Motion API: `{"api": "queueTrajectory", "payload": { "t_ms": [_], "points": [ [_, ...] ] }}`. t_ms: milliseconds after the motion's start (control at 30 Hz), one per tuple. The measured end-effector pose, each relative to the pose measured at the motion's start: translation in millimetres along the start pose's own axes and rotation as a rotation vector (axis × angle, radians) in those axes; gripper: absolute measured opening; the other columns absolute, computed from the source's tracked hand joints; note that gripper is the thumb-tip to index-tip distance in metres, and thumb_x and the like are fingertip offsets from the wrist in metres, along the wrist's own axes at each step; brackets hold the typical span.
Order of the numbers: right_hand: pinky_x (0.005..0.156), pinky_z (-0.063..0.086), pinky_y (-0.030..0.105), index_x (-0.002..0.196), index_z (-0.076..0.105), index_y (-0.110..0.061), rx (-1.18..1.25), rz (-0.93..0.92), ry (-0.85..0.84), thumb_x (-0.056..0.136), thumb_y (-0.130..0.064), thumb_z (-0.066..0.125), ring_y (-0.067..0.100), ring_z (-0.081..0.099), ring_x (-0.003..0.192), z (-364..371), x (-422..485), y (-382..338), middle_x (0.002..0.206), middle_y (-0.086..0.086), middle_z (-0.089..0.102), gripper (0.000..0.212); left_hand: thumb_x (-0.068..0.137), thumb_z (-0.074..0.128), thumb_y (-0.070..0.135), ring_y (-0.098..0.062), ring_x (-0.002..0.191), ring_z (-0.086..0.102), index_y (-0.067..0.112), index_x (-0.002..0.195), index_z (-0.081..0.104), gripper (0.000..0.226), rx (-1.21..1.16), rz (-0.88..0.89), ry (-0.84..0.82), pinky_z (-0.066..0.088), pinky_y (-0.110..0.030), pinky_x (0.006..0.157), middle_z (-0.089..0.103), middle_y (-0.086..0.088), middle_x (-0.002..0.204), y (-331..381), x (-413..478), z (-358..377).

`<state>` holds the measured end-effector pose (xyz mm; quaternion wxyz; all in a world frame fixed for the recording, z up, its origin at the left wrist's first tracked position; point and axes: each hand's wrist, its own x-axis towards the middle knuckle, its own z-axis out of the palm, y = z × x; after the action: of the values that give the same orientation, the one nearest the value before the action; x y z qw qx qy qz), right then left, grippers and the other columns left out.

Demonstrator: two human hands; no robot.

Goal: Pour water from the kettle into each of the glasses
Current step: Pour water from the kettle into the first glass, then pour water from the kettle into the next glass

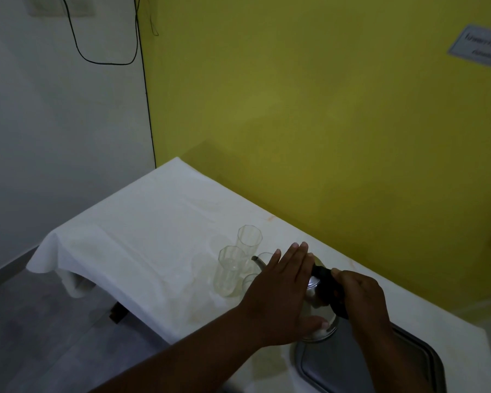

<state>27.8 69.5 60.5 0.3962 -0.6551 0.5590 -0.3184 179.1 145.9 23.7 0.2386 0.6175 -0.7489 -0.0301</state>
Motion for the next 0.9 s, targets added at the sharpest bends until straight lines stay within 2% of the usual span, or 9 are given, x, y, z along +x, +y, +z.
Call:
{"api": "queueTrajectory", "payload": {
  "t_ms": [67, 167, 267, 367, 467, 533, 633, 767, 900],
  "points": [
    [0.062, 0.043, 0.033, 0.067, 0.069, 0.002, 0.04, 0.034, 0.008, 0.091, -0.009, 0.054, 0.024, 0.057, 0.065, 2.6, -0.2, 1.0, 0.063, 0.012, 0.063, 0.031, 0.085, 0.046, 0.069, -0.028, 0.149, -0.001, 0.0, 0.152, 0.016, 0.1, 0.01, 0.001, -0.006, 0.01, -0.049, 0.118, 0.004, -0.017, 0.161, -0.4, 0.9, 0.2],
    [0.064, 0.048, 0.027, 0.065, 0.064, -0.022, 0.077, 0.08, 0.007, 0.091, -0.006, 0.055, 0.015, 0.059, 0.068, 7.7, -0.9, 2.2, 0.067, -0.002, 0.062, 0.033, 0.086, 0.038, 0.073, -0.029, 0.149, 0.002, 0.0, 0.152, 0.019, 0.1, 0.05, 0.004, 0.0, 0.011, -0.051, 0.118, 0.008, -0.018, 0.161, -1.7, 3.2, 0.6],
    [0.064, 0.044, 0.031, 0.067, 0.059, -0.018, 0.255, 0.227, -0.019, 0.092, -0.017, 0.053, 0.017, 0.054, 0.065, 13.4, -3.9, -0.4, 0.068, 0.003, 0.058, 0.026, 0.085, 0.043, 0.071, -0.031, 0.148, 0.007, -0.001, 0.15, 0.024, 0.098, 0.098, 0.012, 0.017, 0.013, -0.051, 0.117, 0.014, -0.02, 0.16, -1.4, 5.9, 0.9],
    [0.057, 0.041, 0.031, 0.057, 0.067, -0.017, 0.332, 0.223, 0.051, 0.085, -0.022, 0.055, 0.025, 0.054, 0.061, 19.7, -6.4, 1.3, 0.055, 0.006, 0.059, 0.031, 0.084, 0.046, 0.066, -0.032, 0.148, 0.009, -0.001, 0.149, 0.027, 0.095, 0.128, 0.028, 0.034, 0.012, -0.051, 0.118, 0.017, -0.021, 0.159, -3.2, 8.8, 0.2],
    [0.06, 0.043, 0.032, 0.062, 0.07, -0.017, 0.381, 0.237, 0.062, 0.077, -0.03, 0.053, 0.026, 0.057, 0.067, 23.9, -10.7, -3.1, 0.059, 0.006, 0.063, 0.026, 0.084, 0.05, 0.067, -0.033, 0.148, 0.008, -0.001, 0.149, 0.028, 0.096, 0.149, 0.039, 0.045, 0.007, -0.05, 0.118, 0.017, -0.021, 0.159, -5.0, 12.4, -2.4],
    [0.061, 0.043, 0.032, 0.068, 0.067, -0.014, 0.388, 0.224, 0.062, 0.083, -0.025, 0.054, 0.027, 0.057, 0.07, 23.6, -8.0, -4.7, 0.068, 0.011, 0.062, 0.023, 0.084, 0.051, 0.068, -0.033, 0.148, 0.01, 0.0, 0.148, 0.029, 0.096, 0.164, 0.042, 0.06, 0.005, -0.049, 0.118, 0.018, -0.021, 0.158, -6.1, 15.4, -4.1],
    [0.066, 0.044, 0.032, 0.072, 0.06, -0.017, 0.385, 0.253, 0.021, 0.094, -0.015, 0.048, 0.021, 0.056, 0.07, 21.2, -0.7, -10.1, 0.075, 0.005, 0.06, 0.025, 0.084, 0.052, 0.066, -0.033, 0.147, 0.013, 0.0, 0.147, 0.031, 0.095, 0.154, 0.047, 0.084, 0.008, -0.051, 0.118, 0.022, -0.021, 0.157, -9.5, 20.5, -4.1],
    [0.069, 0.046, 0.031, 0.072, 0.058, -0.019, 0.332, 0.234, -0.012, 0.093, -0.021, 0.051, 0.018, 0.055, 0.068, 16.2, 10.8, -13.3, 0.074, 0.001, 0.059, 0.022, 0.083, 0.057, 0.064, -0.032, 0.148, 0.011, 0.0, 0.149, 0.028, 0.096, 0.099, 0.04, 0.074, 0.015, -0.054, 0.116, 0.021, -0.019, 0.158, -15.8, 29.8, -2.4],
    [0.08, 0.046, 0.042, 0.07, 0.059, -0.02, 0.278, 0.223, 0.007, 0.092, -0.023, 0.053, 0.017, 0.055, 0.066, 13.7, 21.7, -15.0, 0.072, 0.001, 0.059, 0.022, 0.082, 0.058, 0.064, -0.031, 0.147, 0.013, 0.0, 0.149, 0.029, 0.097, 0.056, 0.052, 0.059, 0.018, -0.055, 0.115, 0.023, -0.018, 0.158, -22.1, 41.1, -2.6]
  ]
}}
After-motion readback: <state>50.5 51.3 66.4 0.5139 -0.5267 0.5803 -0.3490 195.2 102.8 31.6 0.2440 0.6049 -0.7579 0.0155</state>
